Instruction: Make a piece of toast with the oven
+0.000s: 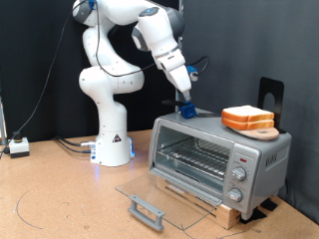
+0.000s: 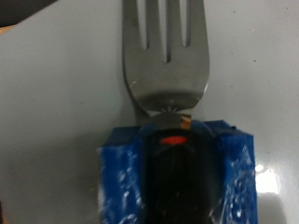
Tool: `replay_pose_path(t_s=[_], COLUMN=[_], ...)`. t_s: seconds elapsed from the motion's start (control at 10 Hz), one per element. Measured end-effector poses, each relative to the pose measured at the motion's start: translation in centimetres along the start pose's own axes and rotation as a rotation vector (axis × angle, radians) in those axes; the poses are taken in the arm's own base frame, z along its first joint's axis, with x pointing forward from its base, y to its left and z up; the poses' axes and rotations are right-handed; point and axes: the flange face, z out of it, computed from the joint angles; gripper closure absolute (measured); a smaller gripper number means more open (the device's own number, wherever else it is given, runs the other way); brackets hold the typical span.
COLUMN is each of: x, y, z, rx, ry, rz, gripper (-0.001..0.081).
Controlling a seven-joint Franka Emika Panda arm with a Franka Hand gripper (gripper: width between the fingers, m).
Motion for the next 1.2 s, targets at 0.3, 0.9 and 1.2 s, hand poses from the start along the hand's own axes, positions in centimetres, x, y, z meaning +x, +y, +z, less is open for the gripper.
replay_pose_path(t_s=[0.3,0.9,1.2], x=[0.1,0.1,0.0], y=[0.7,0.6,0.3], z=[1.9,3.6,4.1], rx=[0.01,0.029,0.02], ry=[-0.027,-0.038,-0.052], rz=[0.002,-0.002,-0.01], gripper=[-0.0003,-0.0003,-0.0003])
